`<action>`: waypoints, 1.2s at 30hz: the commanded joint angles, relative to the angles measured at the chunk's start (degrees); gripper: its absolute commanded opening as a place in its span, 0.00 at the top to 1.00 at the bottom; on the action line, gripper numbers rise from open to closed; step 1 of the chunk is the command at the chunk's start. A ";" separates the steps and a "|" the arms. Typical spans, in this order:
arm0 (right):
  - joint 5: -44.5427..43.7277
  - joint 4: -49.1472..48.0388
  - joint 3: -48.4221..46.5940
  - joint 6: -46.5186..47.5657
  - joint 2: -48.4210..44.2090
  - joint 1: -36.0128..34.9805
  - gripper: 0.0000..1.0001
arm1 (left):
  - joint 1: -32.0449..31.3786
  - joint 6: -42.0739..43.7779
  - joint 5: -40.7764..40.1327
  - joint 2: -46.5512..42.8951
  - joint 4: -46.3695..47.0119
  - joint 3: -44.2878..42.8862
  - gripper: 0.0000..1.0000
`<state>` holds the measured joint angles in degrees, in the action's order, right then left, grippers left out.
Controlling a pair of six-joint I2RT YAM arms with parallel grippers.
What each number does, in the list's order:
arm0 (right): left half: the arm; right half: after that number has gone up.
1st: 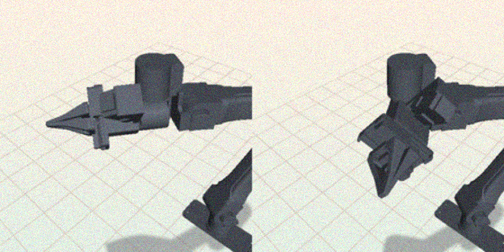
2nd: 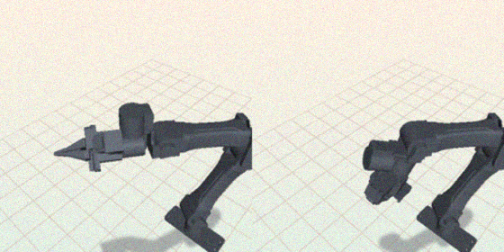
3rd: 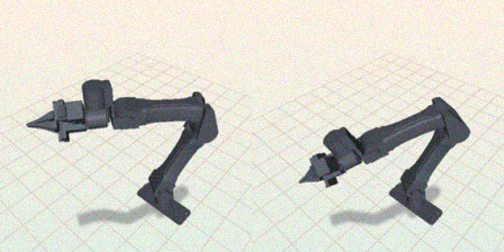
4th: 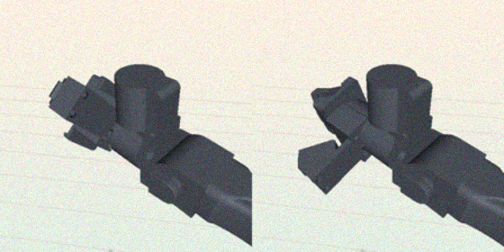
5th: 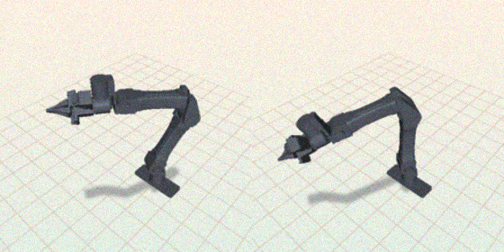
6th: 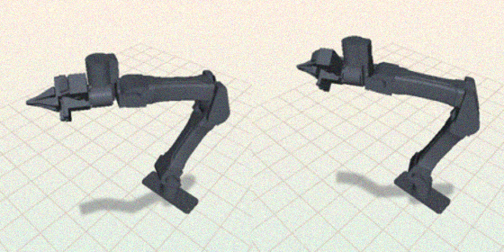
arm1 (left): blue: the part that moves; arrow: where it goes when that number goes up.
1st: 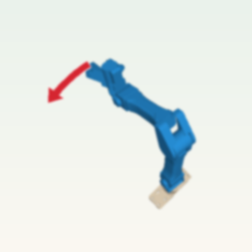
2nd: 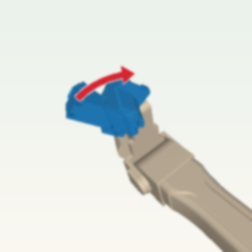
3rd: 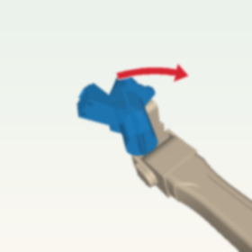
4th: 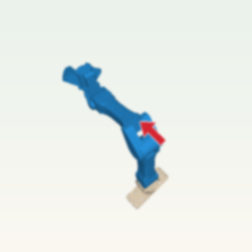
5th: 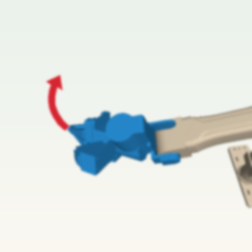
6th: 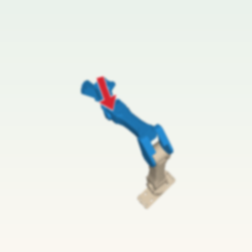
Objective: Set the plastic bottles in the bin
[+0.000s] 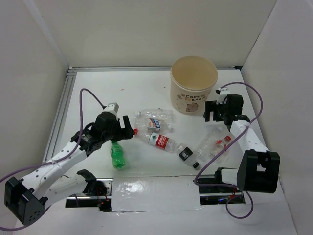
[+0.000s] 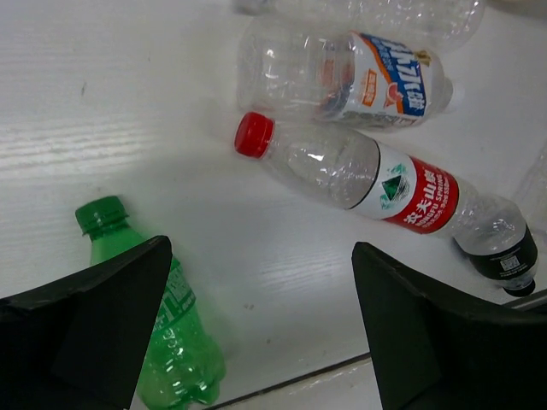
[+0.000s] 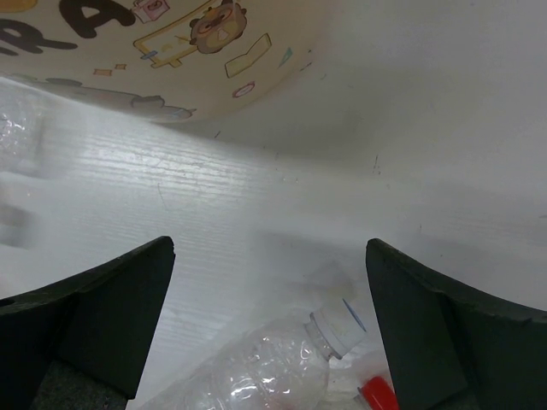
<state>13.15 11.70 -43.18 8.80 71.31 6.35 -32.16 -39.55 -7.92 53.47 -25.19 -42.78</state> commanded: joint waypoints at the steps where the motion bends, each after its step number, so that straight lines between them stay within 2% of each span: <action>1: 2.23 1.47 -3.31 3.15 1.19 0.68 0.00 | -3.34 -5.08 -5.77 -0.65 -5.12 -2.13 0.00; 6: 12.51 4.73 -3.93 8.25 2.43 4.63 0.00 | -8.52 -12.38 -13.78 -0.65 -14.78 -5.47 0.00; 9: 13.04 4.12 -3.40 8.25 2.43 4.64 0.39 | -11.16 -19.41 -17.65 0.66 -22.16 -7.05 0.00; 11: 13.04 4.12 -3.40 8.25 1.90 4.11 0.52 | -12.22 -24.31 -18.96 1.19 -25.95 -7.05 0.00; 12: 13.04 4.12 -3.40 8.78 1.90 4.11 0.51 | -13.35 -25.48 -18.97 1.19 -26.66 -6.27 0.02; 13: 13.04 4.12 -3.40 9.74 1.90 4.11 0.45 | -13.97 -26.45 -18.97 1.80 -26.67 -5.74 0.02; 14: 13.74 4.12 -2.88 9.75 1.30 3.59 0.36 | -14.68 -29.24 -18.97 1.81 -27.62 -5.73 0.03; 15: 13.75 4.73 -2.88 10.36 1.29 3.58 0.18 | -15.81 -30.23 -18.97 2.42 -27.63 -5.21 0.03; 17: 13.75 4.73 -2.35 10.88 0.67 3.58 0.10 | -16.88 -33.64 -19.58 3.82 -28.50 -4.59 0.03; 21: 14.88 5.26 -1.82 10.89 0.67 3.05 0.07 | -18.10 -36.56 -19.59 7.78 -30.35 -3.98 0.02; 25: 15.51 5.26 -1.82 10.89 1.20 2.44 0.06 | -18.11 -37.79 -22.83 14.01 -29.74 -2.04 0.01; 30: 16.56 7.01 -2.35 12.73 1.20 1.91 0.05 | -18.11 -36.66 -22.84 20.00 -23.70 0.59 0.01; 31: 16.56 7.02 -2.35 13.43 1.20 1.91 0.05 | -18.11 -36.04 -22.84 20.53 -22.55 1.12 0.03; 33: 18.05 8.33 -2.35 14.14 0.67 1.91 0.06 | -18.11 -34.99 -21.44 20.53 -20.52 2.26 0.17; 34: 20.06 9.29 -2.35 15.10 0.15 1.91 0.13 | -18.11 -33.68 -21.43 20.53 -18.86 2.27 0.34; 35: 20.08 9.30 -2.87 15.80 0.15 1.91 0.16 | -18.11 -32.88 -21.43 20.53 -18.23 2.27 0.34; 36: 22.86 10.78 -2.88 17.55 0.15 1.91 0.20 | -18.11 -32.00 -20.91 20.01 -17.44 2.27 0.49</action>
<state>30.46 19.27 -44.42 22.44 73.30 8.75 -50.02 -73.67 -28.49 74.11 -47.31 -40.64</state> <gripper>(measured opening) 0.827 0.598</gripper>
